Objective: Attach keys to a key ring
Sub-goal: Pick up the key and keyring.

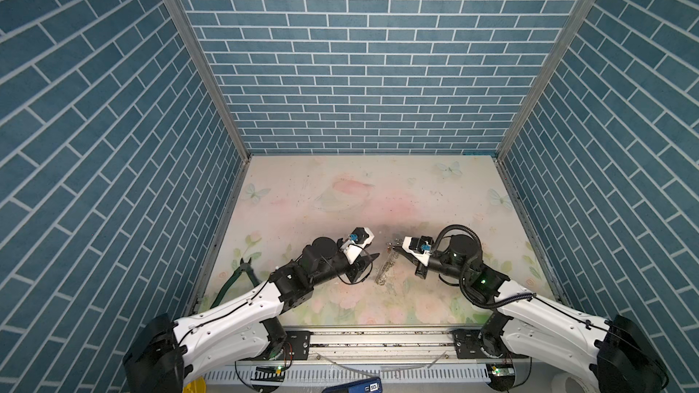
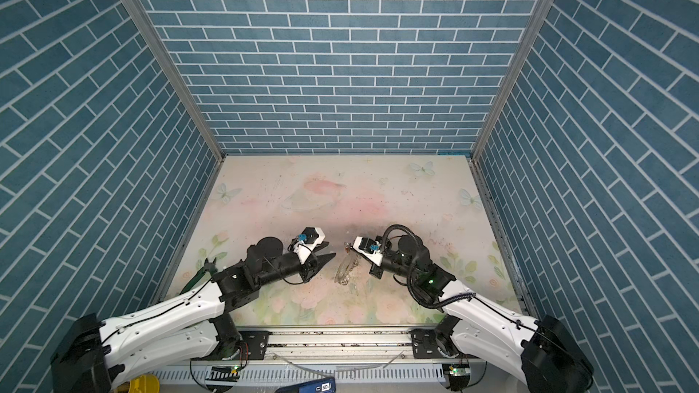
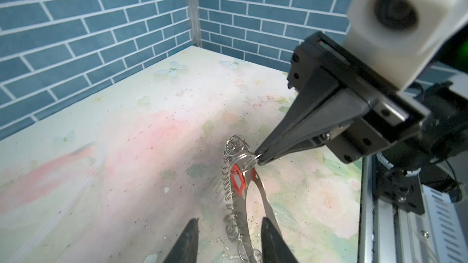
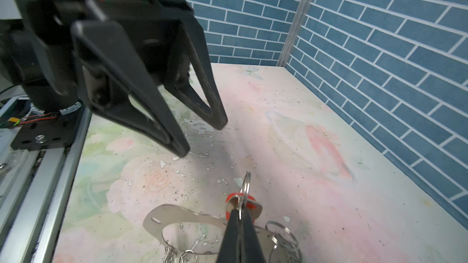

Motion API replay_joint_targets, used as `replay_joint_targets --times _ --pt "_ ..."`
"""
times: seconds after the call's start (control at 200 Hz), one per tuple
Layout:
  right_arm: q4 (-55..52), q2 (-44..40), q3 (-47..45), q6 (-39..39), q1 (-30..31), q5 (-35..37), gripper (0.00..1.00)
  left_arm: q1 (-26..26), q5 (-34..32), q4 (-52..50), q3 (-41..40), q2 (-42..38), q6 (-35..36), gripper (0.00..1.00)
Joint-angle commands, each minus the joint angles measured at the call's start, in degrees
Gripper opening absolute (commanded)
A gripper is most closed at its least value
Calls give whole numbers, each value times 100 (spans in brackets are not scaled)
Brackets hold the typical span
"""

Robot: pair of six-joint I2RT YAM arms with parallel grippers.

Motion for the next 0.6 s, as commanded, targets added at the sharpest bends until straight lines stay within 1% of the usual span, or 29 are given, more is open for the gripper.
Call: replay_joint_targets --times 0.0,0.085,0.195,0.315,0.4,0.465,0.53,0.595 --pt "-419 -60 257 -317 -56 -656 0 161 981 1882 -61 455 906 42" --pt "-623 -49 356 -454 -69 -736 0 310 1379 1875 145 698 1061 39" --pt "-776 -107 389 -574 -116 -780 0 631 1903 2038 83 708 1098 38" --pt "-924 -64 468 -659 -184 -967 0 723 2383 1910 26 690 1528 34" --pt "-972 8 536 -713 -205 -1050 0 758 2600 1578 111 717 1811 28" --pt "-964 32 570 -727 -217 -1086 0 800 2804 1434 180 820 1901 23" --pt "-989 62 620 -753 -232 -1142 0 844 2918 1388 226 923 1926 23" --pt "-1002 91 666 -773 -241 -1179 0 859 2978 1313 247 979 1980 25"
